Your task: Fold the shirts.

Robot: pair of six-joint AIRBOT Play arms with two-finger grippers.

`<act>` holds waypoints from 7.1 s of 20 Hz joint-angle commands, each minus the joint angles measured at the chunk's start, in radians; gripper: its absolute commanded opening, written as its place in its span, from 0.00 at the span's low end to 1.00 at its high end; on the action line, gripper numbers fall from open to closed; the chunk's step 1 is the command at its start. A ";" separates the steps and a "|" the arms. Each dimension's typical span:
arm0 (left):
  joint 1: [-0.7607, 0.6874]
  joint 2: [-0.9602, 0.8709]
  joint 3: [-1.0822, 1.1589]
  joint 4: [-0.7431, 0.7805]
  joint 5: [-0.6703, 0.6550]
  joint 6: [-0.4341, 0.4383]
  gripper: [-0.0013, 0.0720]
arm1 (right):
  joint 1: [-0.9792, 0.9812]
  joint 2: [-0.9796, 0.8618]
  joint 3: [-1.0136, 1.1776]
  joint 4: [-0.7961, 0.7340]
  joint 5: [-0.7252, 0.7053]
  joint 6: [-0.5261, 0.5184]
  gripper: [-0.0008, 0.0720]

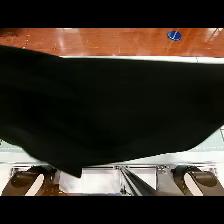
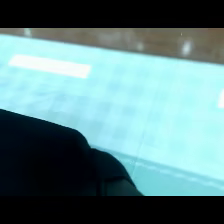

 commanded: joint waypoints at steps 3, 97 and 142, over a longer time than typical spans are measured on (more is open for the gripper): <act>-0.035 -0.208 -0.327 0.063 0.208 -0.166 0.04 | 0.000 -0.101 -0.441 0.111 -0.271 -0.048 0.03; 0.444 -0.153 0.210 -0.393 0.027 0.125 0.04 | -0.340 -0.199 0.482 0.038 -0.045 -0.081 0.04; 0.129 -1.056 -0.122 -0.196 -0.024 -0.010 0.04 | -0.213 -0.959 -0.258 0.094 -0.180 -0.232 0.04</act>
